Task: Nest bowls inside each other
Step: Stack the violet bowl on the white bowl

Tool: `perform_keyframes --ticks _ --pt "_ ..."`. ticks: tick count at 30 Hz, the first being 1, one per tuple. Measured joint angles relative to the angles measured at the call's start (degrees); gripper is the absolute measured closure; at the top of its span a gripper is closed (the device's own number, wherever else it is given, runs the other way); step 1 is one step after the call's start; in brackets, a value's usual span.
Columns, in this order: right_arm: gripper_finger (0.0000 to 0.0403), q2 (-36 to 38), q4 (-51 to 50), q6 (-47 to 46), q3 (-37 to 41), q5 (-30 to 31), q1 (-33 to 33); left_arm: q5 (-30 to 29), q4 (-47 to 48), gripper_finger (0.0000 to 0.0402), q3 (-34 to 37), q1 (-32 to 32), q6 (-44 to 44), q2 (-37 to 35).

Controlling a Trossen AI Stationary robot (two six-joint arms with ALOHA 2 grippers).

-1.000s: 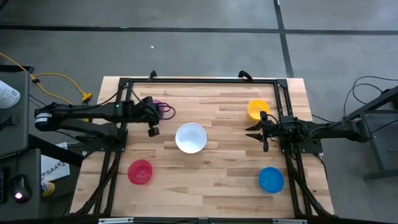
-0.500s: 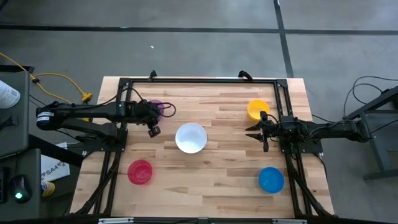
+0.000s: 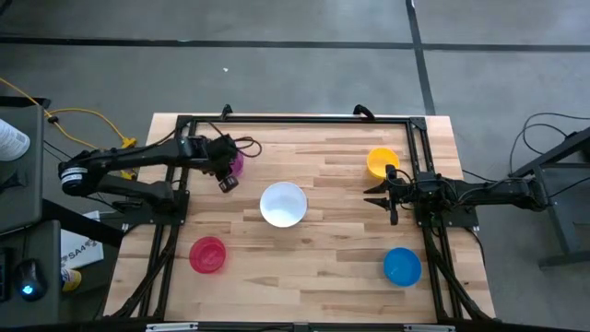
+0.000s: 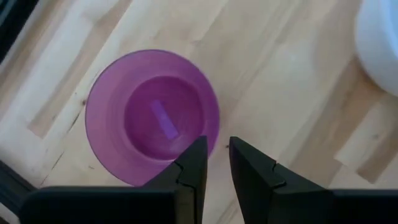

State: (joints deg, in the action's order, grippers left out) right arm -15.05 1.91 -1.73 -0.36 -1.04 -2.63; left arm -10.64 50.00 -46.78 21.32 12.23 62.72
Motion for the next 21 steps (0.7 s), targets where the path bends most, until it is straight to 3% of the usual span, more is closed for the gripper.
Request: perform_keyframes --ticks 8,15,21 --pt "0.0305 0.0 0.0 0.0 0.0 0.0 0.0 1.1 -1.0 0.0334 -0.1 4.6 -1.5 6.1" --pt "0.0305 0.0 0.0 0.0 0.0 0.0 0.0 1.4 0.5 0.0334 -0.1 7.7 -1.4 7.0" --pt "0.0305 0.0 0.0 0.0 0.0 0.0 0.0 5.5 0.8 0.0334 -0.1 7.6 -4.2 7.0"
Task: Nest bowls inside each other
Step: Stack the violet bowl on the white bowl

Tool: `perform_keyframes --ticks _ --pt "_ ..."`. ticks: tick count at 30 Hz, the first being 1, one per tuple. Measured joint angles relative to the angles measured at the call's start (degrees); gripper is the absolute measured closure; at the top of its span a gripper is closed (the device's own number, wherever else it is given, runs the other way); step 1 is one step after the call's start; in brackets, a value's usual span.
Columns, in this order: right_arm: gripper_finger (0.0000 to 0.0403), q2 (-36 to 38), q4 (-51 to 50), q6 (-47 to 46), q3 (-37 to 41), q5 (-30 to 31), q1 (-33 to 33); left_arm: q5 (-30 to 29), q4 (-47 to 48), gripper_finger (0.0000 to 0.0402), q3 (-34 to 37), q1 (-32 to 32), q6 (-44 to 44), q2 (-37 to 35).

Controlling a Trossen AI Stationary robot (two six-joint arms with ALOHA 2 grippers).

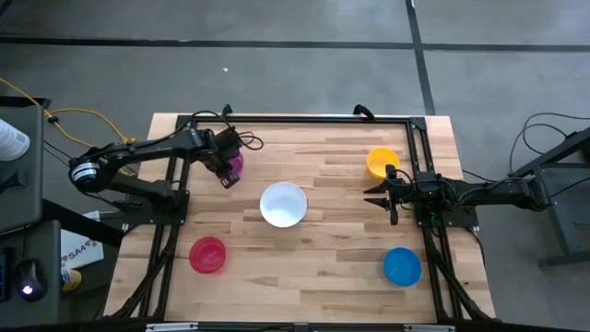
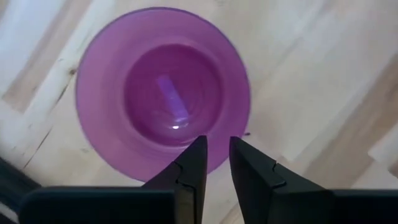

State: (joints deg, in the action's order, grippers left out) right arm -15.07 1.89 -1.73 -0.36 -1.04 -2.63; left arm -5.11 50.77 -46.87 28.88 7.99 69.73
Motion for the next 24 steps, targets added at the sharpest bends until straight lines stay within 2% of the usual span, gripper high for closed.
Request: perform_keyframes --ticks 4,24 --pt "0.0305 0.0 0.0 0.0 0.0 0.0 0.0 1.7 0.2 0.0334 0.0 -0.5 -3.7 1.1" --pt "0.0305 0.0 0.0 0.0 0.0 -0.6 0.0 2.7 0.8 0.0334 0.0 -2.9 -19.9 1.9"
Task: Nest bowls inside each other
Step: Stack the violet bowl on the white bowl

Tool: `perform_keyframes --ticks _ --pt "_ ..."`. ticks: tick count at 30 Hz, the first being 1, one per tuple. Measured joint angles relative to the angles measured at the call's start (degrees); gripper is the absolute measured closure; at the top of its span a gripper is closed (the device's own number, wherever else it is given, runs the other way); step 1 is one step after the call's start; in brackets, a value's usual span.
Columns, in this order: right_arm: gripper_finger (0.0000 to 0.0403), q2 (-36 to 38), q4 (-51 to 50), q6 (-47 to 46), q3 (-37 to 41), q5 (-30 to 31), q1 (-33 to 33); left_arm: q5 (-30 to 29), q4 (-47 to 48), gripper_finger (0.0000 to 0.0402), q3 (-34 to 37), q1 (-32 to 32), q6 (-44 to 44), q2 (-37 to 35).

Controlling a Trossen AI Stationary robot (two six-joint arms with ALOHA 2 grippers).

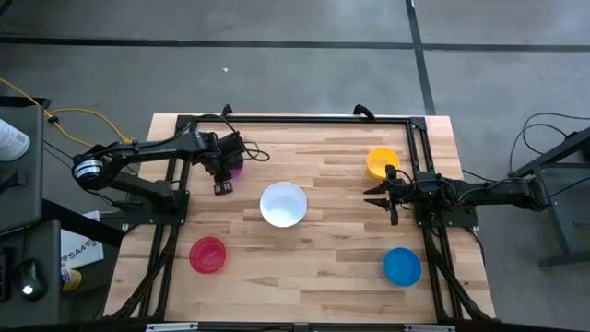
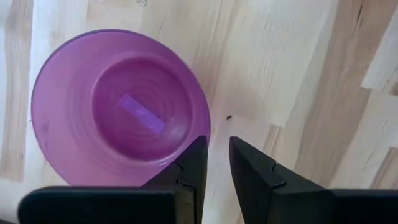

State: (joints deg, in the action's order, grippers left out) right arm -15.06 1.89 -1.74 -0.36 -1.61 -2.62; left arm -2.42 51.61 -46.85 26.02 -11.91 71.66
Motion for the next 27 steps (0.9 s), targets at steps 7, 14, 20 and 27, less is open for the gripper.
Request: perform_keyframes --ticks 7,14,20,27 --pt "0.0305 0.0 0.0 0.0 0.0 0.0 0.0 0.4 0.9 0.0334 0.0 -0.7 -4.8 0.2" --pt "0.0305 0.0 0.0 0.0 0.0 0.0 0.0 0.3 0.9 0.0334 0.0 -1.1 -8.8 1.2" --pt "0.0305 0.0 0.0 0.0 0.0 0.0 0.0 -0.1 0.6 0.0334 0.0 -0.9 -8.9 3.0" --pt "0.0305 0.0 0.0 0.0 0.0 0.0 0.0 -1.6 -1.7 0.0334 0.0 -0.9 -8.9 5.0"
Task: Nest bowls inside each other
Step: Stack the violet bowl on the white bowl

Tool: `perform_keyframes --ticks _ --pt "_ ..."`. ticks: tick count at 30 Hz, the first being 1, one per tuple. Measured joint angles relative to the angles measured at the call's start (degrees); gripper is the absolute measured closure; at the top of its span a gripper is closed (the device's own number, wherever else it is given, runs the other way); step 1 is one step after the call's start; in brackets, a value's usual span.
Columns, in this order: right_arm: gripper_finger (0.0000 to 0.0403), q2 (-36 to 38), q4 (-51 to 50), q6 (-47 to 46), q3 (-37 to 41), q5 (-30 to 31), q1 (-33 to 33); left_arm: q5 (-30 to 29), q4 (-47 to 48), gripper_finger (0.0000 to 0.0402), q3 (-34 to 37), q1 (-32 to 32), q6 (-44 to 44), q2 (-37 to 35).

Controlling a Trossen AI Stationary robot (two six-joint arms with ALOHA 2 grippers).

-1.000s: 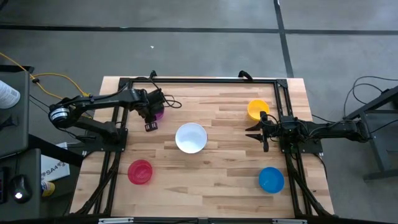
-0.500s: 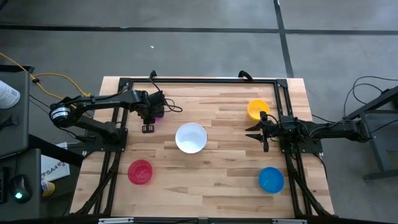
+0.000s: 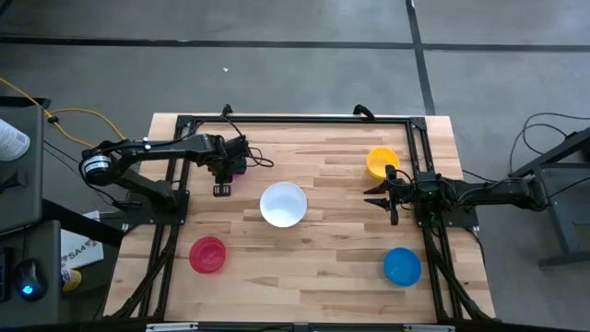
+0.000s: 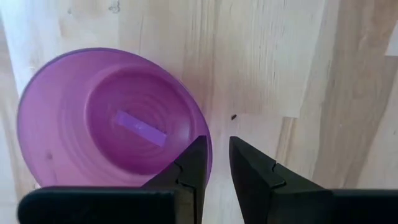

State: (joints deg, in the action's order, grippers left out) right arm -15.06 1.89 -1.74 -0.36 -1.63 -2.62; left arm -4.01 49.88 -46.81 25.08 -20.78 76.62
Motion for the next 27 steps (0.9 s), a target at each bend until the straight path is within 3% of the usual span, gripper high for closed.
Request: perform_keyframes --ticks 27 --pt "0.0305 0.0 0.0 0.0 0.0 0.0 0.0 -1.1 -3.0 0.0336 0.0 0.0 4.8 2.2"
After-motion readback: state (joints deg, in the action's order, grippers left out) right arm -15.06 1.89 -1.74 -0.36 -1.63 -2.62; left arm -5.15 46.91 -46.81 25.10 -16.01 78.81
